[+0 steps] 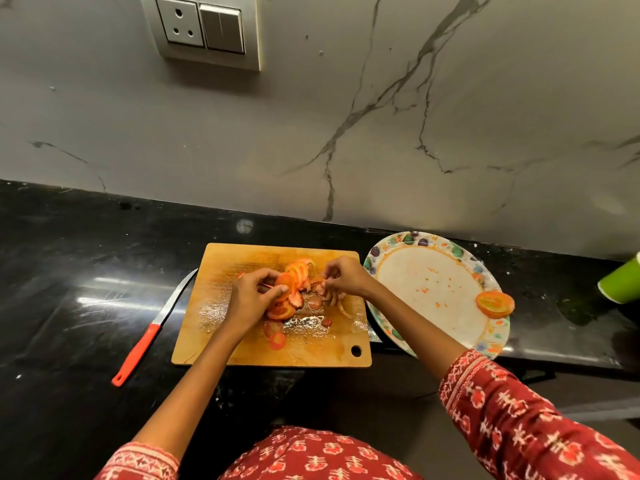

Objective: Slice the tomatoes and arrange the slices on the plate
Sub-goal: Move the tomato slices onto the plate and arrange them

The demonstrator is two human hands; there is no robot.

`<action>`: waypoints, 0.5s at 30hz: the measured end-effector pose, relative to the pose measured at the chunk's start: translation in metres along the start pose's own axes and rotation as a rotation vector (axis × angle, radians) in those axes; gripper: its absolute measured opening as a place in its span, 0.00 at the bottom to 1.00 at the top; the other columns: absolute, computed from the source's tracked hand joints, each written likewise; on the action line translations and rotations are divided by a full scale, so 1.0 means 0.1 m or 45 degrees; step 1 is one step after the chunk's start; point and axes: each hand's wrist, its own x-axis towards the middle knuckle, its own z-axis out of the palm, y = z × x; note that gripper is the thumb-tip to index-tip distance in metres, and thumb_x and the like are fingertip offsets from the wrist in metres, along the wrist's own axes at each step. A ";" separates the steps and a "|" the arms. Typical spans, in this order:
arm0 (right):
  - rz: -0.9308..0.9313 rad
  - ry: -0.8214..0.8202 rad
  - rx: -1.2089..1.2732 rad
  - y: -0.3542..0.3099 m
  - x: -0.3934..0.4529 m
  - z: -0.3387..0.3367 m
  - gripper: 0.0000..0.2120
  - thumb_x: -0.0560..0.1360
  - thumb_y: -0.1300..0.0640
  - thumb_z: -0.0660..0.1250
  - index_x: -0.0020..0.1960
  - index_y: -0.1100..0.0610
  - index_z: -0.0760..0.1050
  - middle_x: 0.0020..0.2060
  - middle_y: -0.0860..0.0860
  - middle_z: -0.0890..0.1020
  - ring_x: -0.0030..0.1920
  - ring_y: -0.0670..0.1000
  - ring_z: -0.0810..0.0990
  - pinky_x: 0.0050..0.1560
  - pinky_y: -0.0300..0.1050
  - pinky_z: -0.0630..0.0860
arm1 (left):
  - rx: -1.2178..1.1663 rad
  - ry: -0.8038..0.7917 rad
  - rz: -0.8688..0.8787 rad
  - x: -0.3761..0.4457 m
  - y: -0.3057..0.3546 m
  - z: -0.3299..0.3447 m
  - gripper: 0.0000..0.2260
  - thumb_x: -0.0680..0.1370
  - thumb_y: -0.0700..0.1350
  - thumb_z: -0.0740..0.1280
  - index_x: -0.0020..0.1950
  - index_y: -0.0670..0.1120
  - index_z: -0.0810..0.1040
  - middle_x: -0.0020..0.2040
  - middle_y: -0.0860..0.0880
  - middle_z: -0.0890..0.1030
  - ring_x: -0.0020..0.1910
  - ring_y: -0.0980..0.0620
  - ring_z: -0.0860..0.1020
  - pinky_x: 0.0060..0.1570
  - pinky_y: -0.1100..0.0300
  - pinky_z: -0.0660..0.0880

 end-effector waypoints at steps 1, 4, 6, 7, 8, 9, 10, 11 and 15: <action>0.008 -0.010 0.056 0.01 -0.01 -0.03 0.06 0.73 0.62 0.69 0.49 0.62 0.78 0.43 0.58 0.79 0.43 0.53 0.78 0.46 0.46 0.77 | 0.005 -0.006 0.003 0.00 0.00 0.00 0.08 0.71 0.39 0.72 0.49 0.43 0.81 0.43 0.51 0.81 0.42 0.56 0.78 0.39 0.69 0.73; 0.032 -0.053 0.308 0.06 -0.10 -0.14 0.02 0.74 0.63 0.69 0.46 0.60 0.76 0.39 0.53 0.78 0.39 0.48 0.80 0.41 0.40 0.79 | 0.019 -0.026 0.009 0.02 -0.02 0.02 0.09 0.70 0.38 0.72 0.50 0.43 0.81 0.44 0.50 0.82 0.43 0.54 0.78 0.40 0.68 0.74; 0.032 -0.065 0.491 0.08 -0.17 -0.22 0.02 0.74 0.63 0.68 0.46 0.60 0.75 0.40 0.52 0.79 0.40 0.47 0.80 0.40 0.38 0.79 | 0.023 -0.039 0.003 0.04 -0.02 0.05 0.09 0.70 0.39 0.73 0.50 0.44 0.81 0.44 0.49 0.82 0.43 0.53 0.79 0.42 0.64 0.75; 0.033 -0.067 0.585 0.09 -0.21 -0.27 0.02 0.74 0.63 0.68 0.45 0.60 0.76 0.41 0.53 0.79 0.41 0.48 0.81 0.41 0.37 0.80 | 0.028 -0.046 0.001 0.05 0.00 0.08 0.10 0.70 0.38 0.72 0.50 0.44 0.81 0.45 0.50 0.82 0.44 0.53 0.79 0.42 0.63 0.76; 0.036 -0.077 0.666 0.11 -0.26 -0.32 0.01 0.74 0.63 0.68 0.45 0.59 0.76 0.42 0.53 0.80 0.42 0.48 0.81 0.41 0.37 0.80 | 0.029 -0.050 -0.008 0.05 0.02 0.10 0.11 0.70 0.38 0.72 0.51 0.44 0.80 0.45 0.50 0.81 0.44 0.53 0.78 0.41 0.64 0.76; 0.045 -0.091 0.742 0.13 -0.31 -0.38 0.01 0.74 0.64 0.67 0.45 0.59 0.76 0.43 0.54 0.80 0.42 0.49 0.81 0.42 0.38 0.80 | 0.025 -0.055 -0.018 0.06 0.06 0.13 0.12 0.70 0.37 0.72 0.53 0.45 0.80 0.45 0.50 0.81 0.43 0.54 0.78 0.39 0.66 0.75; 0.059 -0.104 0.802 0.16 -0.36 -0.45 0.02 0.74 0.64 0.67 0.45 0.59 0.76 0.43 0.55 0.80 0.43 0.50 0.82 0.43 0.38 0.80 | 0.017 -0.057 -0.024 0.07 0.09 0.16 0.13 0.70 0.36 0.72 0.53 0.45 0.79 0.45 0.50 0.80 0.43 0.55 0.78 0.37 0.68 0.75; 0.076 -0.111 0.849 0.18 -0.41 -0.50 0.02 0.74 0.65 0.67 0.46 0.60 0.76 0.44 0.56 0.80 0.44 0.51 0.82 0.44 0.39 0.81 | 0.003 -0.062 -0.021 0.08 0.12 0.19 0.14 0.70 0.35 0.72 0.54 0.44 0.78 0.44 0.50 0.80 0.42 0.55 0.78 0.36 0.70 0.76; 0.115 -0.022 0.929 0.44 -0.67 -0.72 0.08 0.74 0.67 0.66 0.54 0.66 0.76 0.42 0.54 0.82 0.42 0.50 0.82 0.43 0.37 0.81 | -0.055 -0.184 -0.015 0.16 0.29 0.42 0.15 0.70 0.33 0.71 0.54 0.44 0.77 0.44 0.51 0.79 0.43 0.57 0.78 0.38 0.72 0.75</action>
